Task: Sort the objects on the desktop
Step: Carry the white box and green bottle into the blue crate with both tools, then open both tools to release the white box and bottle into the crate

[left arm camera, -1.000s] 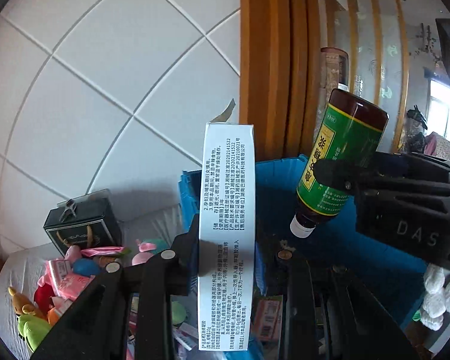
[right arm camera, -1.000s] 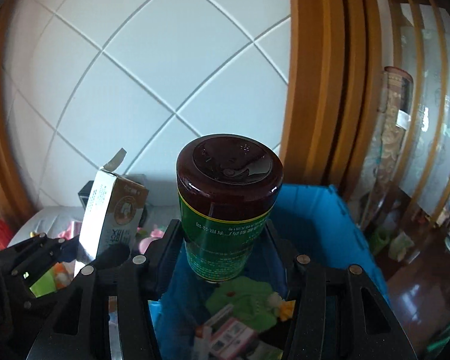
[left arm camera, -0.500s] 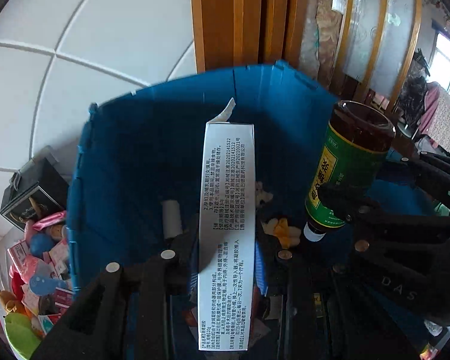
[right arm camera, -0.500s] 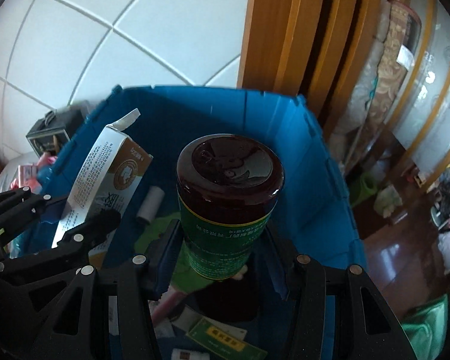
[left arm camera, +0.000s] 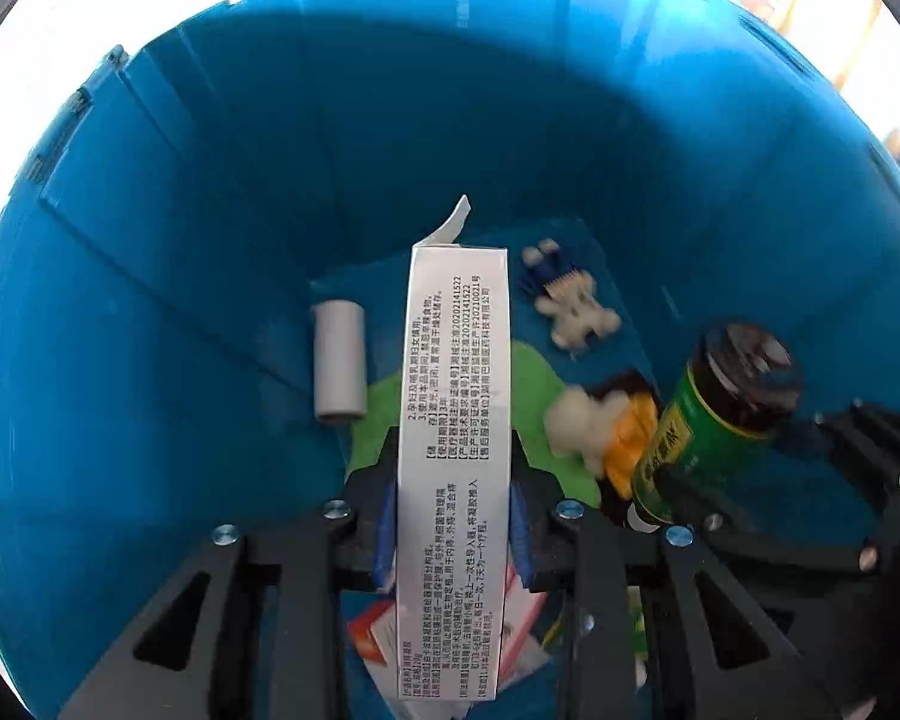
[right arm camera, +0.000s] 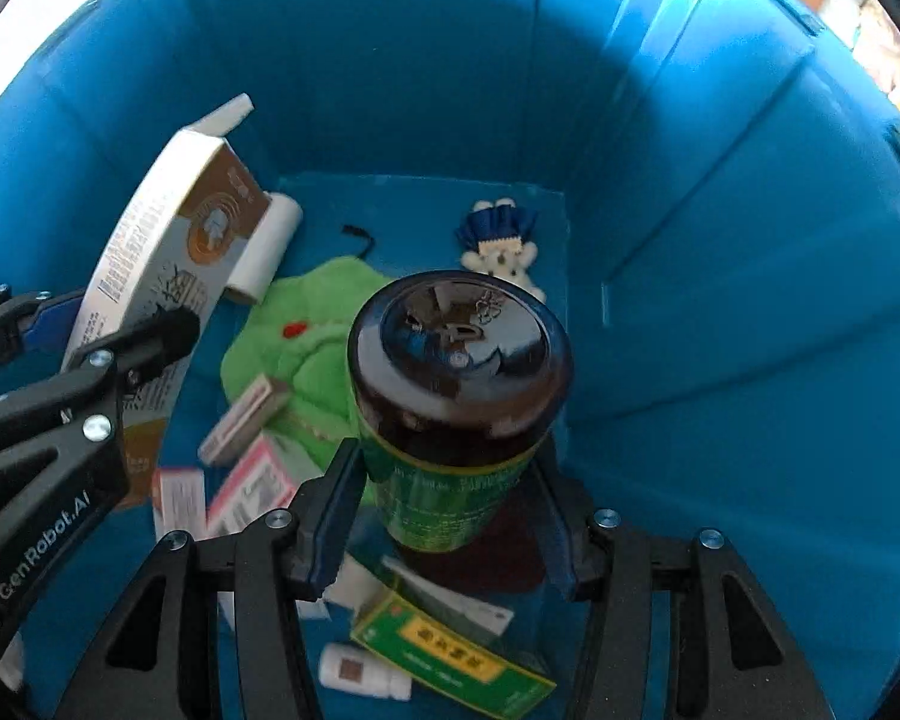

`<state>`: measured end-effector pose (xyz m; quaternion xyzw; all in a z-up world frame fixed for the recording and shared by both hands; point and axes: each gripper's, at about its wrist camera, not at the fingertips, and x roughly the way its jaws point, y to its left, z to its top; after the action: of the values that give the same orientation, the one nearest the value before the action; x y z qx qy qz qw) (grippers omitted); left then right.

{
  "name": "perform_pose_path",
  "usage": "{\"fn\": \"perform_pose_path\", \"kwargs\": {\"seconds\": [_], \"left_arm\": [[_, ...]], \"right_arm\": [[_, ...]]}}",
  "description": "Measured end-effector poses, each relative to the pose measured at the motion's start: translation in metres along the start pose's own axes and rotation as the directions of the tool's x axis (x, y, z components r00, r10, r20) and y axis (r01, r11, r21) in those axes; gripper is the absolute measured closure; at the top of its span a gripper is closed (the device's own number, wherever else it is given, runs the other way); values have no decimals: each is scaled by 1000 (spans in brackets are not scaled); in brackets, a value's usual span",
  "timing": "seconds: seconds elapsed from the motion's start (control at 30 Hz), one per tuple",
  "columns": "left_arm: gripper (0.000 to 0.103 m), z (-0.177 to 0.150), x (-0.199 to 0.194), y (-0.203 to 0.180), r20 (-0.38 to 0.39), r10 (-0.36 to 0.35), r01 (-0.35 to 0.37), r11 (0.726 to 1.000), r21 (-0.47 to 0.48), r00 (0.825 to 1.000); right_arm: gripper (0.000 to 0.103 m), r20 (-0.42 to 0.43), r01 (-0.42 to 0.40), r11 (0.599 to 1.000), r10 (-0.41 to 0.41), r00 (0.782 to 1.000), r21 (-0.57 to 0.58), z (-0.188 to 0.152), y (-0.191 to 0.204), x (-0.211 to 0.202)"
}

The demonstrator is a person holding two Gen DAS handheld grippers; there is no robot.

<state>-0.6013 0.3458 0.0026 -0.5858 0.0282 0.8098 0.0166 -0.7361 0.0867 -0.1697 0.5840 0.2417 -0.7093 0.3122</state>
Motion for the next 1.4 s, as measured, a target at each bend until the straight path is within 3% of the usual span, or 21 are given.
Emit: {"fn": "perform_pose_path", "kwargs": {"seconds": [0.1, 0.2, 0.37, 0.47, 0.7, 0.9, 0.97, 1.03, 1.1, 1.23, 1.3, 1.4], "left_arm": [[74, 23, 16, 4, -11, 39, -39, 999, -27, 999], [74, 41, 43, 6, -58, 73, -75, 996, -48, 996], [74, 58, 92, 16, -127, 52, -69, 989, -133, 991], [74, 59, 123, 13, -160, 56, -76, 990, -122, 986], [74, 63, 175, 13, -189, 53, -82, 985, -151, 981], [74, 49, 203, 9, -260, 35, -77, 985, -155, 965], [73, 47, 203, 6, -262, 40, -79, 987, -141, 964], [60, 48, 197, 4, -248, 42, -77, 988, -133, 968], [31, 48, 189, 3, -239, 43, -77, 988, -132, 970], [30, 50, 165, 2, -213, 56, -85, 988, -132, 975], [30, 49, 152, 0, -217, 75, -101, 988, -113, 973], [30, 48, 123, -2, -198, 101, -119, 990, -81, 975]], "right_arm": [[51, -4, 62, 998, -62, 998, -13, 24, 2, 9], [51, -40, 49, 999, -48, 998, 11, 48, -4, 27], [51, -122, 69, 997, -63, 991, 39, 90, -19, 70], [51, -133, 59, 997, -51, 990, 59, 105, -27, 92], [51, -172, 48, 997, -36, 985, 67, 125, -38, 146], [51, -178, 44, 999, -39, 983, 27, 123, -34, 170], [51, -172, 66, 998, -64, 983, 6, 121, -30, 169], [49, -160, 91, 996, -92, 983, -14, 121, -27, 164], [35, -145, 99, 995, -100, 984, -14, 121, -26, 155], [28, -122, 105, 994, -106, 987, -15, 120, -28, 130], [18, -127, 121, 992, -123, 984, -26, 117, -29, 117], [14, -115, 161, 986, -164, 980, -38, 111, -30, 92]]}}
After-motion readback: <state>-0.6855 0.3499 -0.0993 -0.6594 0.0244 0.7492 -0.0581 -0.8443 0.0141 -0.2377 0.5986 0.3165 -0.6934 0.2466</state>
